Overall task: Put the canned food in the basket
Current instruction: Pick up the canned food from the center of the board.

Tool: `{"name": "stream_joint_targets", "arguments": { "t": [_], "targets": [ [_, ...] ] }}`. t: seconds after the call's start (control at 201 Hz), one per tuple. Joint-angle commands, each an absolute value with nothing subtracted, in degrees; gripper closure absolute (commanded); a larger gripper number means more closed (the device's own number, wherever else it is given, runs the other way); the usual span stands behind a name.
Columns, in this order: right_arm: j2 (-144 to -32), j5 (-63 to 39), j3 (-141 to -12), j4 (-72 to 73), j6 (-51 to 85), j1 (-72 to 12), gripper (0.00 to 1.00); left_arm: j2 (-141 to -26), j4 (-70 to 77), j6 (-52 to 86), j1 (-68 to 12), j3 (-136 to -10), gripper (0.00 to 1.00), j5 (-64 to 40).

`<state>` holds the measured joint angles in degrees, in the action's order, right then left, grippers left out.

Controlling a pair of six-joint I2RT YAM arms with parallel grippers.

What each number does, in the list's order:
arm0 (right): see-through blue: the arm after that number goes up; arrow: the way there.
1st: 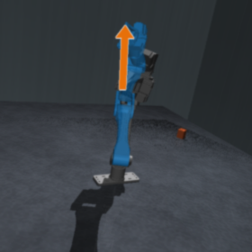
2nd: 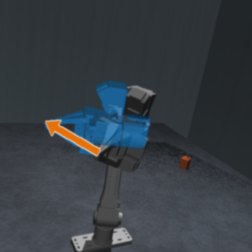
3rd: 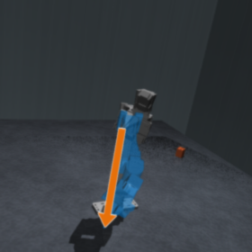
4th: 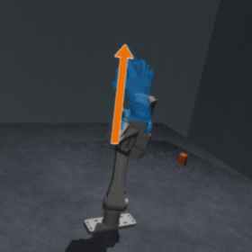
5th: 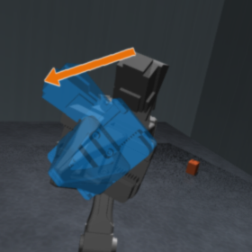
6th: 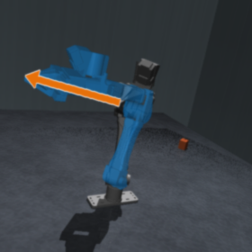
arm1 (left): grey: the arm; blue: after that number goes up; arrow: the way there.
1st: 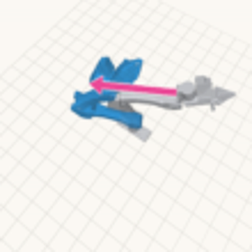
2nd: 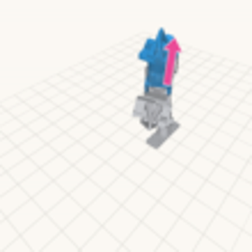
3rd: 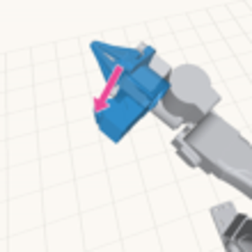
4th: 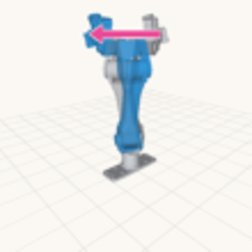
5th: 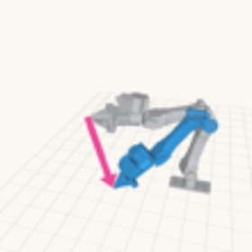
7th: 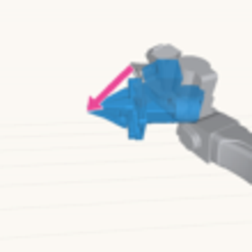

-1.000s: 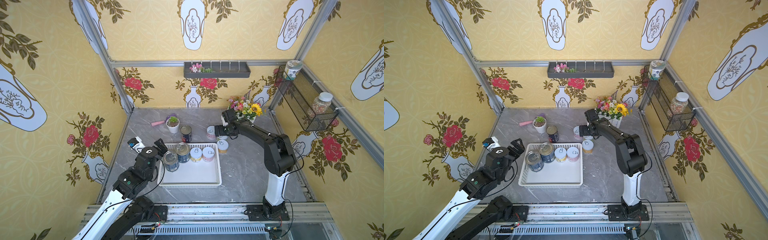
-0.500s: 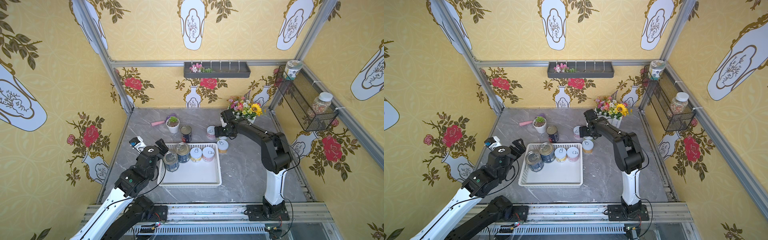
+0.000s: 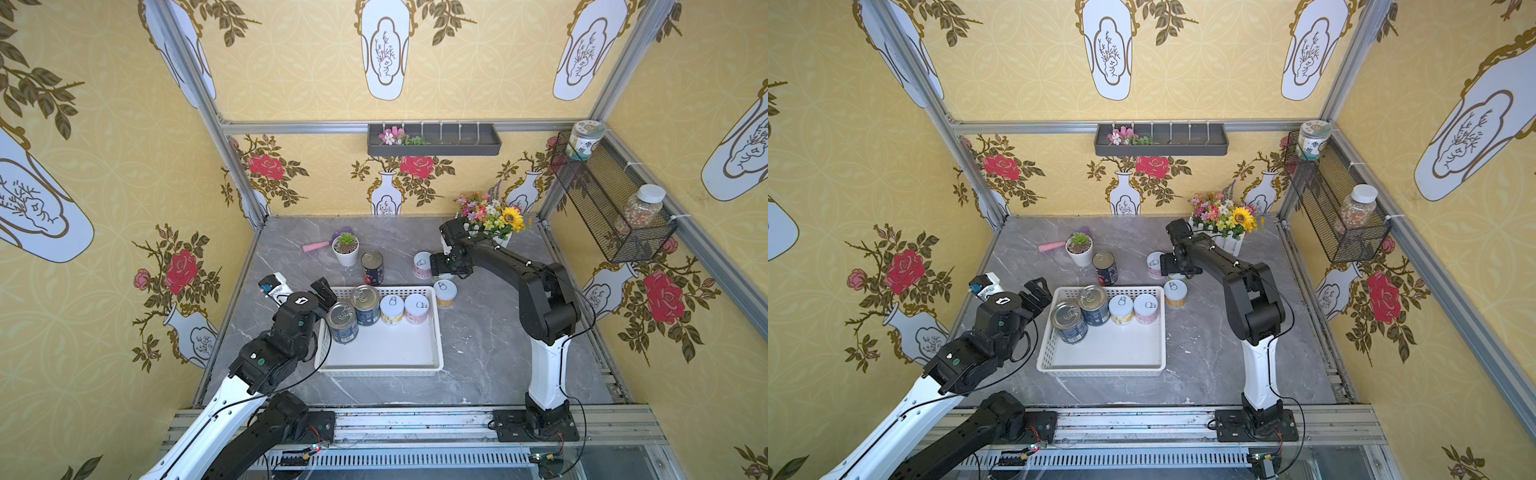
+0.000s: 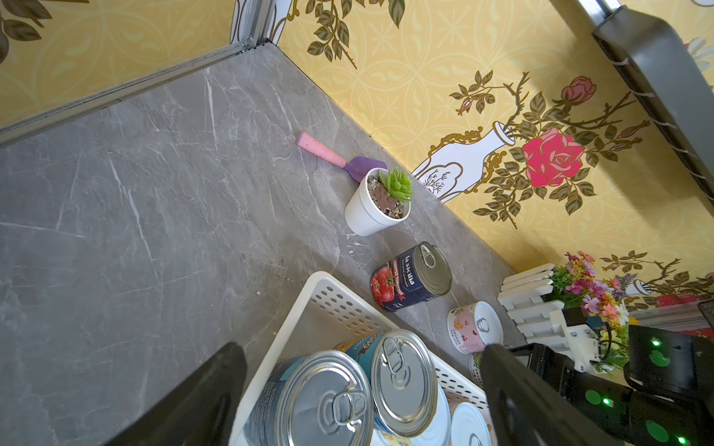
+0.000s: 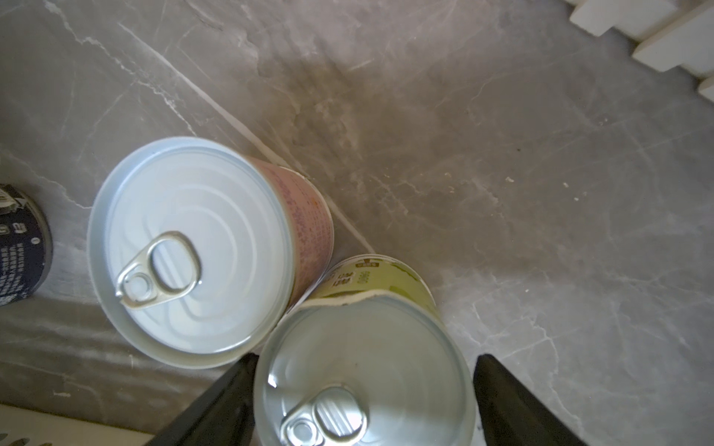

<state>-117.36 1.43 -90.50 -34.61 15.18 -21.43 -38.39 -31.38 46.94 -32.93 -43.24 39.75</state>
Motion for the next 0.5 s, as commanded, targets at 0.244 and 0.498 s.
{"name": "stream_joint_targets", "arguments": {
  "t": [0.244,0.498],
  "targets": [
    [-117.4,4.2,-91.4,-35.6,14.9,-22.1,0.2,-38.3,-30.5,46.1,-33.0,-43.1,0.0,39.7],
    [-116.5,5.6,-91.0,-35.4,14.9,-22.3,0.24,-38.3,-30.4,46.1,-33.0,-43.1,0.0,39.6]
  ]
}}
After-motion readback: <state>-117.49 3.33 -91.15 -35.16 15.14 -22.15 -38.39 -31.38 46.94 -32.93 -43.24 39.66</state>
